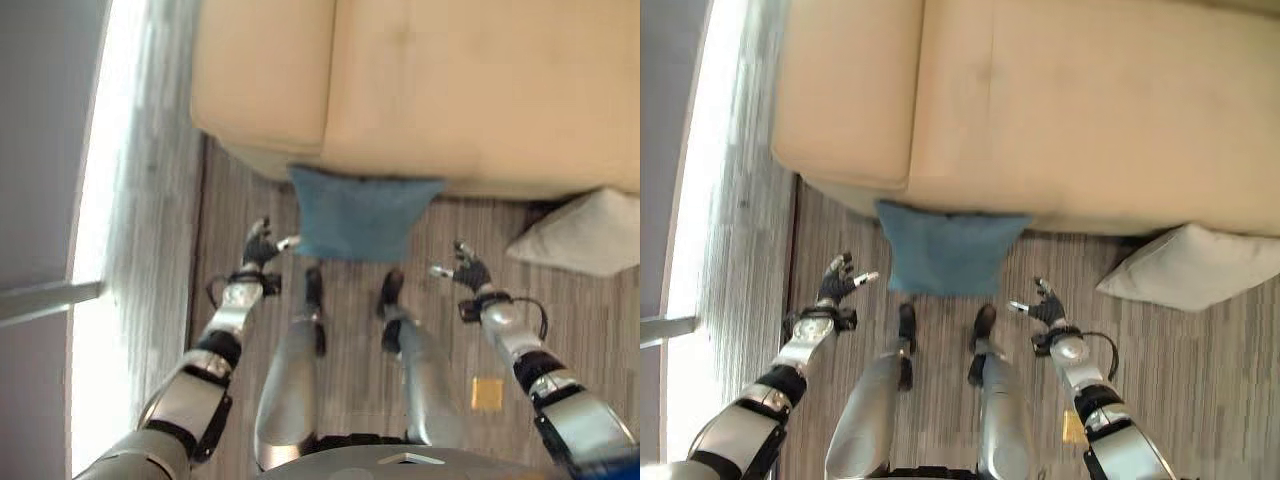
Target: Pick up all the scattered cushions and arrange them neatly on the sofa.
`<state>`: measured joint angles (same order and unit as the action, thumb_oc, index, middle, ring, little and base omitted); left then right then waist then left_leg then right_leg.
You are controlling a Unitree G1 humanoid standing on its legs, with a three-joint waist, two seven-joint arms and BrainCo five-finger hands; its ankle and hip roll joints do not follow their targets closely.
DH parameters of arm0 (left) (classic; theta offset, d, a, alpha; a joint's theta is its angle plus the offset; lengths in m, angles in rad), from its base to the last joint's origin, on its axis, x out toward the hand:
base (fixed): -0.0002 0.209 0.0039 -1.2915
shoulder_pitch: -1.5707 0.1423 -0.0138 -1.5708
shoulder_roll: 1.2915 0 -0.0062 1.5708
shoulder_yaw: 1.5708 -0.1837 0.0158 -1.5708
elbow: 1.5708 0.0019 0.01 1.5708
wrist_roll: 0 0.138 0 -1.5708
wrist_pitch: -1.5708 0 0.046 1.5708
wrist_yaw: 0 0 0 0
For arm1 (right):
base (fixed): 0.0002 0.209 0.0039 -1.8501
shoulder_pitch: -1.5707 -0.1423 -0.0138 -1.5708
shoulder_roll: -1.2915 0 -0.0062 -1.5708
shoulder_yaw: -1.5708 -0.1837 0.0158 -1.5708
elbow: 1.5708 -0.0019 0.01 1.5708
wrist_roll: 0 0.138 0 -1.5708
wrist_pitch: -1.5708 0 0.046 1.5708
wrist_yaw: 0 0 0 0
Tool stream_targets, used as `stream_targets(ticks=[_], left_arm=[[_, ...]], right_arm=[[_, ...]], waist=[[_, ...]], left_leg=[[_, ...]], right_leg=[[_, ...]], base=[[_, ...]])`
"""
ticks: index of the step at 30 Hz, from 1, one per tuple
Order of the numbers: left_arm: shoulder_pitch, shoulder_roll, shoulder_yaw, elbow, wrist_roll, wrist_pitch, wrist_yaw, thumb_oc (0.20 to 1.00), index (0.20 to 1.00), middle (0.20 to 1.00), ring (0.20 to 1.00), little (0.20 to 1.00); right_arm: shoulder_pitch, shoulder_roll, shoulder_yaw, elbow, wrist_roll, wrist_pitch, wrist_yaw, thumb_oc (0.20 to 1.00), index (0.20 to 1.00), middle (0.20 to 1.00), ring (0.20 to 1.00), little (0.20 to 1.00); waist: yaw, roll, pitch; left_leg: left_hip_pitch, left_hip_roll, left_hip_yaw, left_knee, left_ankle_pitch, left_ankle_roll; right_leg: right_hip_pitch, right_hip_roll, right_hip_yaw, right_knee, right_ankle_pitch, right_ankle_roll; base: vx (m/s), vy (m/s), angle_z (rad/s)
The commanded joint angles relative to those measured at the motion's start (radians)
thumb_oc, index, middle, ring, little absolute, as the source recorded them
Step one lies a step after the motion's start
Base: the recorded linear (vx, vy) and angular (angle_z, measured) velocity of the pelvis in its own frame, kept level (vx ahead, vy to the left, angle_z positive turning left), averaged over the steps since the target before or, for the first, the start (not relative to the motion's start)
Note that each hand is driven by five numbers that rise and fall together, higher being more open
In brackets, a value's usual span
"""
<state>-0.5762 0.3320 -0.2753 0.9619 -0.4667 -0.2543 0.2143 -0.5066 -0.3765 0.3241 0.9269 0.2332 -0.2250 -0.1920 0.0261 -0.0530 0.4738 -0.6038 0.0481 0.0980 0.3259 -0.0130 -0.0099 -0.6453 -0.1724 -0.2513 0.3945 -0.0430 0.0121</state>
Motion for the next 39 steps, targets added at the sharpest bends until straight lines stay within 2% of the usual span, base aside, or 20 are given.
stream_targets(ticks=[1, 9, 14, 20, 26, 31, 36, 38, 39], left_arm=[[0.033, 0.013, 0.015, 0.002, -0.052, -0.057, 0.085, 1.000, 1.000, 1.000, 1.000, 1.000], [-0.110, 0.051, 0.015, -0.057, -0.115, -0.079, 0.141, 1.000, 1.000, 1.000, 1.000, 1.000], [-0.170, 0.065, 0.005, -0.087, -0.133, -0.082, 0.146, 1.000, 1.000, 1.000, 1.000, 1.000], [-0.354, 0.132, -0.037, -0.091, -0.132, -0.086, 0.176, 1.000, 1.000, 1.000, 1.000, 1.000], [-0.490, 0.171, -0.099, -0.073, -0.139, -0.087, 0.176, 1.000, 1.000, 1.000, 1.000, 1.000], [-0.597, 0.142, -0.146, -0.084, -0.161, -0.090, 0.171, 1.000, 1.000, 1.000, 1.000, 1.000], [-0.658, 0.070, -0.177, -0.091, -0.173, -0.086, 0.174, 1.000, 1.000, 1.000, 1.000, 1.000], [-0.682, 0.032, -0.187, -0.083, -0.173, -0.086, 0.176, 1.000, 1.000, 1.000, 1.000, 1.000], [-0.684, 0.020, -0.186, -0.081, -0.174, -0.088, 0.176, 0.749, 0.749, 0.749, 0.749, 0.749]], right_arm=[[0.024, -0.057, 0.012, -0.074, 0.005, -0.049, -0.121, 1.000, 1.000, 1.000, 1.000, 1.000], [-0.146, -0.117, -0.023, -0.125, 0.038, -0.078, -0.234, 1.000, 1.000, 1.000, 1.000, 1.000], [-0.211, -0.148, -0.023, -0.141, 0.049, -0.079, -0.246, 1.000, 1.000, 1.000, 1.000, 1.000], [-0.347, -0.194, -0.009, -0.108, 0.092, -0.094, -0.260, 1.000, 1.000, 1.000, 1.000, 1.000], [-0.489, -0.230, 0.051, -0.070, 0.113, -0.096, -0.246, 1.000, 1.000, 1.000, 1.000, 1.000], [-0.635, -0.226, 0.130, -0.050, 0.126, -0.091, -0.227, 1.000, 1.000, 1.000, 1.000, 1.000], [-0.738, -0.145, 0.196, -0.056, 0.115, -0.076, -0.216, 1.000, 1.000, 1.000, 1.000, 1.000], [-0.758, -0.064, 0.211, -0.058, 0.130, -0.077, -0.203, 1.000, 1.000, 1.000, 1.000, 1.000], [-0.765, -0.034, 0.221, -0.060, 0.135, -0.077, -0.196, 0.489, 0.489, 0.489, 0.489, 0.489]], waist=[[-0.012, 0.010, -0.098], [-0.035, 0.033, -0.086], [-0.042, 0.037, -0.097], [-0.058, 0.038, -0.102], [-0.064, 0.041, -0.101], [-0.060, 0.052, -0.092], [-0.050, 0.058, -0.077], [-0.046, 0.062, -0.074], [-0.044, 0.063, -0.073]], left_leg=[[-0.113, -0.011, -0.009, 0.082, -0.022, -0.018], [-0.456, 0.002, -0.010, 0.228, -0.039, -0.018], [-0.579, -0.004, -0.002, 0.271, -0.046, -0.009], [-0.742, -0.020, 0.012, 0.309, -0.057, 0.013], [-0.800, -0.021, 0.033, 0.315, -0.064, 0.025], [-0.835, -0.027, 0.048, 0.319, -0.068, 0.035], [-0.853, -0.028, 0.054, 0.318, -0.064, 0.040], [-0.861, -0.029, 0.055, 0.334, -0.063, 0.042], [-0.862, -0.028, 0.055, 0.334, -0.063, 0.042]], right_leg=[[-0.057, -0.034, 0.034, 0.067, -0.005, 0.081], [-0.420, -0.060, 0.092, 0.260, -0.042, 0.061], [-0.561, -0.059, 0.115, 0.315, -0.051, 0.058], [-0.752, -0.058, 0.161, 0.368, -0.055, 0.068], [-0.821, -0.057, 0.187, 0.372, -0.046, 0.086], [-0.871, -0.058, 0.207, 0.379, -0.044, 0.095], [-0.896, -0.054, 0.213, 0.387, -0.037, 0.101], [-0.902, -0.050, 0.210, 0.396, -0.037, 0.097], [-0.904, -0.047, 0.209, 0.398, -0.037, 0.096]], base=[[-0.16, 0.062, 0.00], [-0.04, 0.037, -0.01], [0.03, 0.041, -0.05], [0.05, 0.057, -0.06], [0.05, 0.045, -0.05], [0.04, 0.044, -0.06], [0.01, -0.001, 0.00], [0.01, -0.010, -0.02], [0.01, -0.017, -0.03]])
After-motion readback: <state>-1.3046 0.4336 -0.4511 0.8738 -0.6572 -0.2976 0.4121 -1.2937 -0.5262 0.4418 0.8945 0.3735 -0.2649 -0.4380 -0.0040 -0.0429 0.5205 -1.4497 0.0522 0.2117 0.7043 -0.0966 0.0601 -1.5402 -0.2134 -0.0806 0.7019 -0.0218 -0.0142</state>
